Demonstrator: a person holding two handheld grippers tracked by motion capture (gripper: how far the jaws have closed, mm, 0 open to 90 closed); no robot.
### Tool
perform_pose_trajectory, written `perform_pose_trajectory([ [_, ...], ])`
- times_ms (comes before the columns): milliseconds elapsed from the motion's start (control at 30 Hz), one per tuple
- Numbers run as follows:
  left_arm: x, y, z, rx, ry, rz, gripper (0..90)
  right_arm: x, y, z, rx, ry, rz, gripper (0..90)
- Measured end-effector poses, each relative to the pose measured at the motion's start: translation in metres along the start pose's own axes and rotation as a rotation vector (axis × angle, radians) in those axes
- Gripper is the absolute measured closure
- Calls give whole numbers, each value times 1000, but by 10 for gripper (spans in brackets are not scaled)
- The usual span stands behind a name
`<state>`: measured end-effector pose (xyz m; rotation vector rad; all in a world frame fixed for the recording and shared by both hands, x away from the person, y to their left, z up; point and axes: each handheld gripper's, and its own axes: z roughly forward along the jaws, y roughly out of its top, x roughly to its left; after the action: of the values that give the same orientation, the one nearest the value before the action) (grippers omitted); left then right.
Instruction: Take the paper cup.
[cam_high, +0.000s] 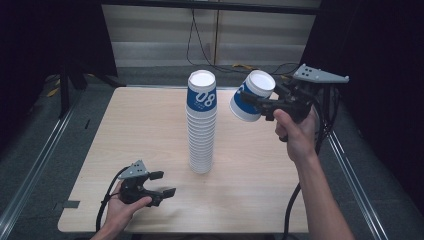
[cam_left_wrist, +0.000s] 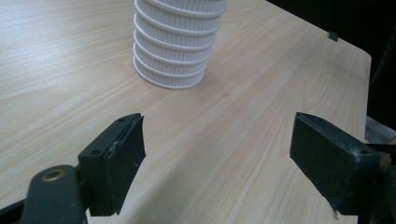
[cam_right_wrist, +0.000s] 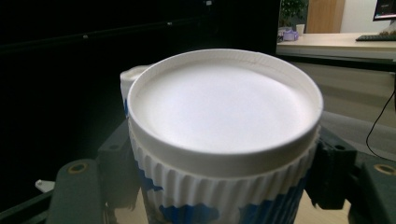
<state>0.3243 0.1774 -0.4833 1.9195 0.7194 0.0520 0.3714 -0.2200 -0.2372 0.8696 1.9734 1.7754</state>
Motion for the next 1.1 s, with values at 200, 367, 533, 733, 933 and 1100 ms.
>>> perform_pose_trajectory([
  [200,-5,4,3,1,-23,11,180,3,-24,2,42,2,-4,271],
  [367,-8,9,5,4,-27,29,163,5,-40,4,56,10,7,272],
  [533,-10,15,8,7,-42,41,163,8,-58,11,87,22,16,272],
  [733,-13,23,15,25,-61,59,163,13,-74,17,101,50,17,274],
  [933,-15,39,17,3,-79,91,199,15,-89,23,123,61,17,274],
  [1100,-16,57,16,-25,-95,130,213,16,-106,28,140,69,30,274],
])
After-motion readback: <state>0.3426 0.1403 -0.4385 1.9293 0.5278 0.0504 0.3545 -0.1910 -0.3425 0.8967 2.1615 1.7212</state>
